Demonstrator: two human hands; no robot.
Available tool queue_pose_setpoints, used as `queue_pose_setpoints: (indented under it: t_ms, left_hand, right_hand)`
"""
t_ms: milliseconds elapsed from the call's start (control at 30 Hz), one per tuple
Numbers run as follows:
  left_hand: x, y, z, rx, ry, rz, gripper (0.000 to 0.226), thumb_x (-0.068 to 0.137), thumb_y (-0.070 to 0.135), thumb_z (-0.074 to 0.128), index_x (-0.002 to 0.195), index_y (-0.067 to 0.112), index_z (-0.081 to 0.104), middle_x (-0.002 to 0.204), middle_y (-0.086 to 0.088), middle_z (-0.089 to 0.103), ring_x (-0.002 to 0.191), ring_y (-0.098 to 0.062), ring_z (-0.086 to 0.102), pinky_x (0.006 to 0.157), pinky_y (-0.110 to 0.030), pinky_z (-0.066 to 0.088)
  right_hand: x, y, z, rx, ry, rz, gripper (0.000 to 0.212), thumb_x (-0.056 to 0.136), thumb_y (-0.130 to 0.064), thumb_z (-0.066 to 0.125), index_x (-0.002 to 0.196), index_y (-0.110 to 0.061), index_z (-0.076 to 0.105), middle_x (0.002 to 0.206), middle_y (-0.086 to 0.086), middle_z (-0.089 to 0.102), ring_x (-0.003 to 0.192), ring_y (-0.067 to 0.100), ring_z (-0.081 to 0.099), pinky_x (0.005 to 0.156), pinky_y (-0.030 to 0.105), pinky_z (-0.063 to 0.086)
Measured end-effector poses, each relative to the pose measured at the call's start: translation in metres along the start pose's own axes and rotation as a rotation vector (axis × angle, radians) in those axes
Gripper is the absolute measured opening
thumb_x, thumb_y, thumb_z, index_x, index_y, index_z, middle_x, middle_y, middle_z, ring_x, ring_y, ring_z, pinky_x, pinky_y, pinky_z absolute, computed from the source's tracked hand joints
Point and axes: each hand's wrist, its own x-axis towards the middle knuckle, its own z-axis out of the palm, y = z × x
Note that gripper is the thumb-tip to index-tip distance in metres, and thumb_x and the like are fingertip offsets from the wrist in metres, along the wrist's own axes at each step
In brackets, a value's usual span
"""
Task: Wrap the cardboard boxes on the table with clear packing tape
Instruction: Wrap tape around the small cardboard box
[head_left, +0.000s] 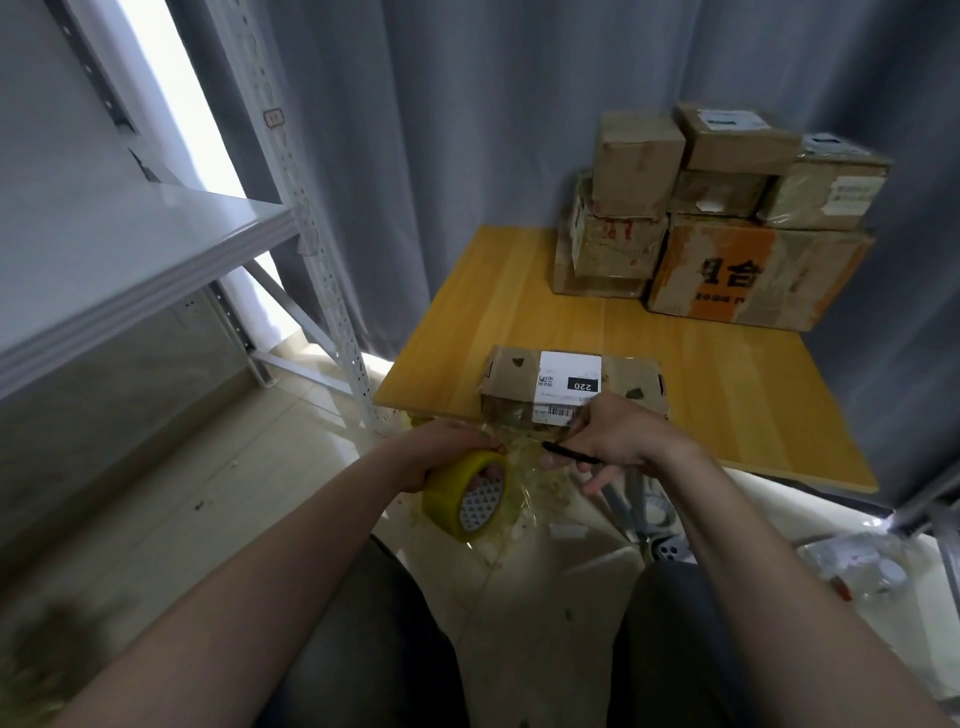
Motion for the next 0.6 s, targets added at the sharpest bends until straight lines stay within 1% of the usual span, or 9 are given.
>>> queue_pose_setpoints:
  t_ms: [100,200,267,333,367,400,500,533,600]
  left_hand:
    - [0.002,0.002,0.0,0.036,0.017,0.006,0.031,0.089,0.041,0.078,0.117,0.029,0.07,0.121,-0.008,0.071,0.109,-0.033,0.069,0.098,-0.051,0.057]
    - [0.003,0.003,-0.001,0.123,0.033,0.014,0.026,0.089,0.046,0.075,0.111,0.032,0.075,0.12,-0.007,0.071,0.11,-0.033,0.068,0.1,-0.053,0.056]
    - [0.003,0.004,0.0,0.19,0.038,0.022,0.027,0.089,0.048,0.074,0.11,0.031,0.075,0.118,-0.006,0.071,0.109,-0.032,0.067,0.101,-0.052,0.055]
    - [0.004,0.004,0.001,0.249,0.047,0.032,0.027,0.09,0.048,0.073,0.11,0.03,0.074,0.116,-0.005,0.071,0.107,-0.031,0.067,0.101,-0.051,0.055]
    - [0.005,0.003,0.002,0.277,0.056,0.036,0.027,0.09,0.047,0.073,0.11,0.03,0.074,0.116,-0.005,0.07,0.107,-0.031,0.067,0.1,-0.051,0.055]
    - [0.006,0.002,0.003,0.306,0.066,0.046,0.027,0.091,0.047,0.072,0.11,0.028,0.074,0.117,-0.005,0.07,0.106,-0.031,0.067,0.1,-0.051,0.055]
    - [0.006,-0.002,0.004,0.352,0.085,0.052,0.019,0.092,0.042,0.072,0.102,0.027,0.074,0.118,-0.007,0.069,0.106,-0.032,0.066,0.1,-0.05,0.055]
    - [0.007,-0.003,0.004,0.357,0.081,0.039,0.015,0.092,0.042,0.072,0.099,0.029,0.074,0.119,-0.008,0.068,0.107,-0.032,0.065,0.1,-0.05,0.055]
    - [0.005,-0.003,0.006,0.37,0.069,0.009,0.015,0.092,0.043,0.072,0.1,0.03,0.072,0.12,-0.008,0.066,0.108,-0.033,0.064,0.101,-0.05,0.054]
  right_hand:
    - [0.004,0.001,-0.002,-0.008,-0.047,0.025,0.021,0.078,-0.017,0.09,0.091,-0.008,0.075,0.061,0.006,0.064,0.058,0.014,0.062,0.065,0.032,0.065]
    - [0.006,-0.001,-0.006,-0.05,-0.119,0.057,0.031,0.075,-0.023,0.091,0.097,-0.014,0.071,0.065,0.006,0.068,0.063,0.016,0.065,0.074,0.037,0.066]
    - [0.008,0.0,-0.008,-0.094,-0.151,0.082,0.055,0.06,-0.035,0.093,0.105,-0.012,0.07,0.071,0.008,0.07,0.067,0.018,0.067,0.08,0.043,0.065]
    - [0.009,0.001,-0.009,-0.166,-0.16,0.097,0.087,0.044,-0.049,0.095,0.115,-0.008,0.069,0.081,0.012,0.072,0.072,0.02,0.07,0.082,0.046,0.065]
    - [0.012,0.003,-0.01,-0.209,-0.166,0.107,0.099,0.04,-0.055,0.098,0.121,-0.007,0.067,0.089,0.014,0.072,0.076,0.022,0.072,0.08,0.045,0.065]
    - [0.013,0.005,-0.01,-0.247,-0.173,0.117,0.103,0.043,-0.057,0.099,0.125,-0.007,0.064,0.094,0.015,0.07,0.078,0.024,0.072,0.077,0.044,0.065]
    - [0.006,0.006,-0.011,-0.315,-0.18,0.143,0.082,0.064,-0.051,0.095,0.128,-0.01,0.062,0.08,0.015,0.065,0.064,0.023,0.068,0.069,0.042,0.066]
    - [0.0,0.005,-0.012,-0.32,-0.188,0.147,0.076,0.067,-0.049,0.094,0.124,-0.01,0.064,0.081,0.015,0.065,0.062,0.023,0.068,0.07,0.042,0.066]
    - [-0.011,0.004,-0.015,-0.318,-0.214,0.143,0.057,0.071,-0.044,0.093,0.111,-0.017,0.065,0.096,0.017,0.067,0.07,0.023,0.069,0.074,0.045,0.066]
